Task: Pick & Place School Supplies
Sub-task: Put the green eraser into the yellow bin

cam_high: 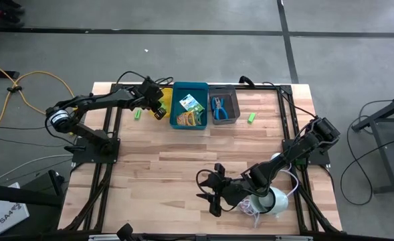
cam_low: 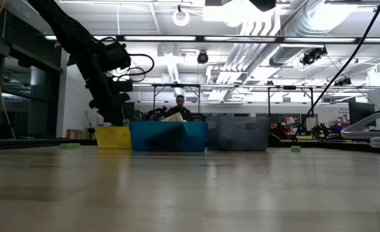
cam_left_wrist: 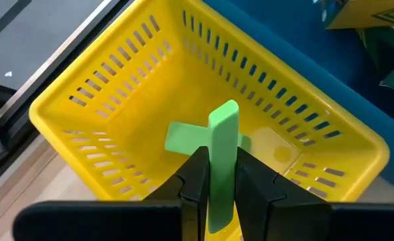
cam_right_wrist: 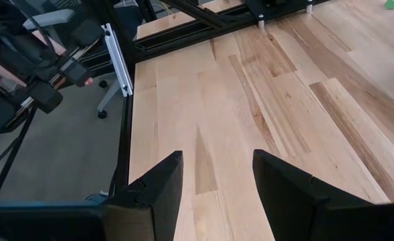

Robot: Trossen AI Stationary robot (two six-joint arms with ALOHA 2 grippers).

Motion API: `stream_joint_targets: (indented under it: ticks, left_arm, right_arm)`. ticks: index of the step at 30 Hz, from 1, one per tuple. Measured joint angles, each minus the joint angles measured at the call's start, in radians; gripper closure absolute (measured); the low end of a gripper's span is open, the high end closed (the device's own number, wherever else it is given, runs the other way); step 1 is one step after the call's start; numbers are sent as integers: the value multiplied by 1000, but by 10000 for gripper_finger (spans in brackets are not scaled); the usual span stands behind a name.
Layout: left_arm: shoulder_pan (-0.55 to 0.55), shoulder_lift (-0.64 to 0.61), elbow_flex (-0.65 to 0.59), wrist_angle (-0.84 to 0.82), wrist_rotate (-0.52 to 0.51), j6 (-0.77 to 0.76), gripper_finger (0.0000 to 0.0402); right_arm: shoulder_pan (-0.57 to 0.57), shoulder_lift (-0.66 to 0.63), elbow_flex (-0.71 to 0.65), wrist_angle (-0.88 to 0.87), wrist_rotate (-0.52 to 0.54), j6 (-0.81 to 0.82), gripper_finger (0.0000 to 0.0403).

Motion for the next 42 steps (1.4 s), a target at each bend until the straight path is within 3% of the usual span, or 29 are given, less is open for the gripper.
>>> stream_joint_targets:
  ticks: [10, 31, 36, 42]
  left_arm:
    - [-7, 0, 0, -2, -1, 31, 327]
    - [-34, -44, 18, 12, -4, 68, 325]
    - [-59, -109, 19, -26, -3, -13, 325]
    - [-65, -178, 19, -208, -28, -154, 325]
  right_arm:
    - [0, 0, 0, 0, -11, 0, 230]
    - [0, 0, 0, 0, -11, 0, 230]
    - [0, 0, 0, 0, -11, 0, 230]
    - [0, 0, 0, 0, -8, 0, 230]
